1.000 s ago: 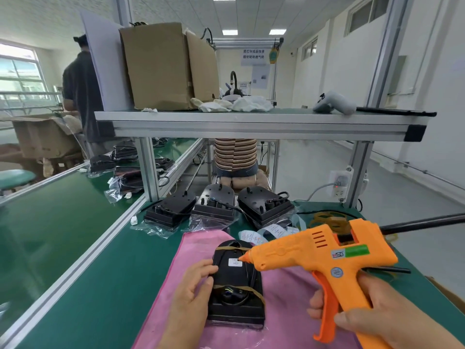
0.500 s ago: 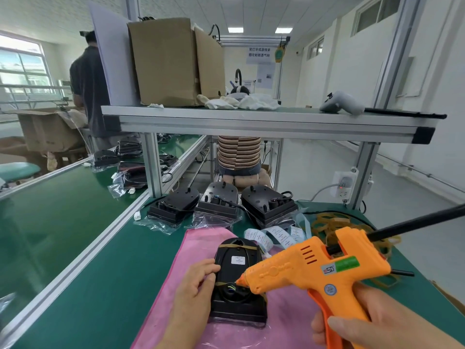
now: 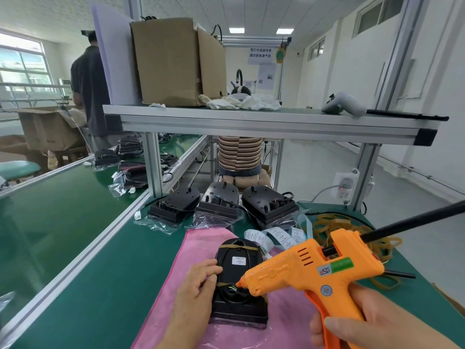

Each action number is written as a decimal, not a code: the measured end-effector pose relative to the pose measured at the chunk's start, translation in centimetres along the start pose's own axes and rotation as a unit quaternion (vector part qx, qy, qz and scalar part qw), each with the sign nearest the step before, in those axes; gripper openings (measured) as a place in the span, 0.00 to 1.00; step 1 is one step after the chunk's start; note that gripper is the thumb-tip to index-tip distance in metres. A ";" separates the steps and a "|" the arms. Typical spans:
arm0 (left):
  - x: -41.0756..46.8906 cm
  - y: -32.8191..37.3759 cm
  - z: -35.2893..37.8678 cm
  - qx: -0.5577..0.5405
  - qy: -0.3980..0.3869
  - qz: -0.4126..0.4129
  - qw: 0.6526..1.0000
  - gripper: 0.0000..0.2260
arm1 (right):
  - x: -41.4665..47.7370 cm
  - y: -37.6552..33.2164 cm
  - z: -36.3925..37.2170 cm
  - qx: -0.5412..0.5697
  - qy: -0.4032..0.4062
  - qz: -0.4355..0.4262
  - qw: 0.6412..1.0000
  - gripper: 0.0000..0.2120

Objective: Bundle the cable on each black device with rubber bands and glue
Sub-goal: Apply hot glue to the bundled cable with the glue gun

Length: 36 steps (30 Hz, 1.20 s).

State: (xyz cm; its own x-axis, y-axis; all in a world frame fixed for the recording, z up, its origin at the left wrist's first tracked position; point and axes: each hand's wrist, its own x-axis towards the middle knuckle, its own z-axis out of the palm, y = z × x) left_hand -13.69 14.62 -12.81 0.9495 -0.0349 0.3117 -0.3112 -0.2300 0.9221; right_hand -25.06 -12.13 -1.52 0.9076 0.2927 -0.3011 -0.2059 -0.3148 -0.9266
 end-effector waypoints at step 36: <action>0.1 -0.4 0.0 -0.009 -0.008 -0.002 1.000 0.15 | 0.2 -0.9 0.8 -0.026 0.008 0.002 1.000 0.24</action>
State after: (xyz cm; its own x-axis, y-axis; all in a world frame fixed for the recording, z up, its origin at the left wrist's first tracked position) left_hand -13.48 14.67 -13.12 0.9509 -0.0494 0.3054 -0.3088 -0.2134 0.9269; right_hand -25.00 -11.06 -0.91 0.9131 0.2763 -0.3000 -0.1900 -0.3628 -0.9123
